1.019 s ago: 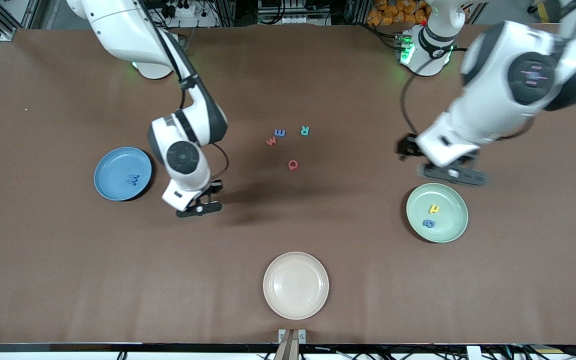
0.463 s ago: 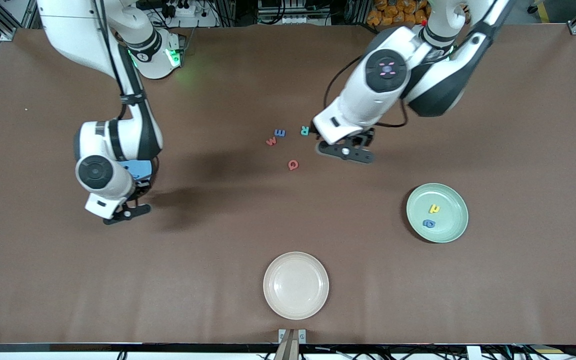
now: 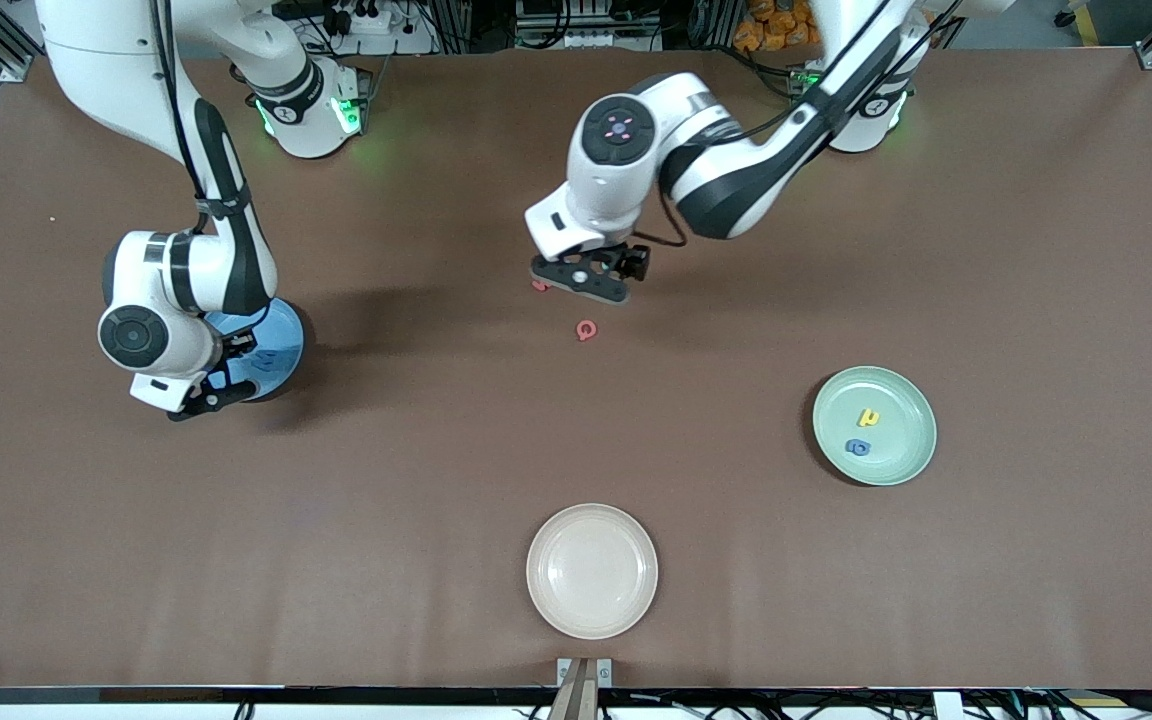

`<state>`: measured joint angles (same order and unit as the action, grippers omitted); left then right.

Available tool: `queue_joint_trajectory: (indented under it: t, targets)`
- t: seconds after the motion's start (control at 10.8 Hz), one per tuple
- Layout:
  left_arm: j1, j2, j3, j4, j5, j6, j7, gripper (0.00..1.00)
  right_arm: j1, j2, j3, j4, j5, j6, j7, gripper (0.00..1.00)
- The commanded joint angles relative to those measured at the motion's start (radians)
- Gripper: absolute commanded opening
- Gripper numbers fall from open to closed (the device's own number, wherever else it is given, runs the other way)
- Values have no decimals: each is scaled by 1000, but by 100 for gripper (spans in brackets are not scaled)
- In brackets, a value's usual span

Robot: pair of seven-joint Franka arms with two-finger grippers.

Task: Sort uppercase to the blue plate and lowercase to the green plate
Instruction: 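Release the H onto the blue plate while the left gripper returns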

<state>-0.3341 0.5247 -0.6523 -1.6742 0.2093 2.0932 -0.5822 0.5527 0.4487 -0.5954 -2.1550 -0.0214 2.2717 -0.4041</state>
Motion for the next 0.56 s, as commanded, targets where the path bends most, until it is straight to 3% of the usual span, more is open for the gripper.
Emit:
queue_joint_trajectory:
  t: [0.0,0.09,0.37,0.46]
  targets:
    - [-66,90,-6,22,143,68,85,100,-28,-36,5,-54,-6,55,-25,51]
    - [-92,127,-4,25,229,71,71,100,-34,-36,5,-52,-6,57,-25,68]
    - [-115,190,-1,24,268,175,74,99,-27,-44,9,-39,0,60,-15,68]
    - [-137,202,5,24,281,203,74,97,-24,-45,28,-25,41,69,-12,68]
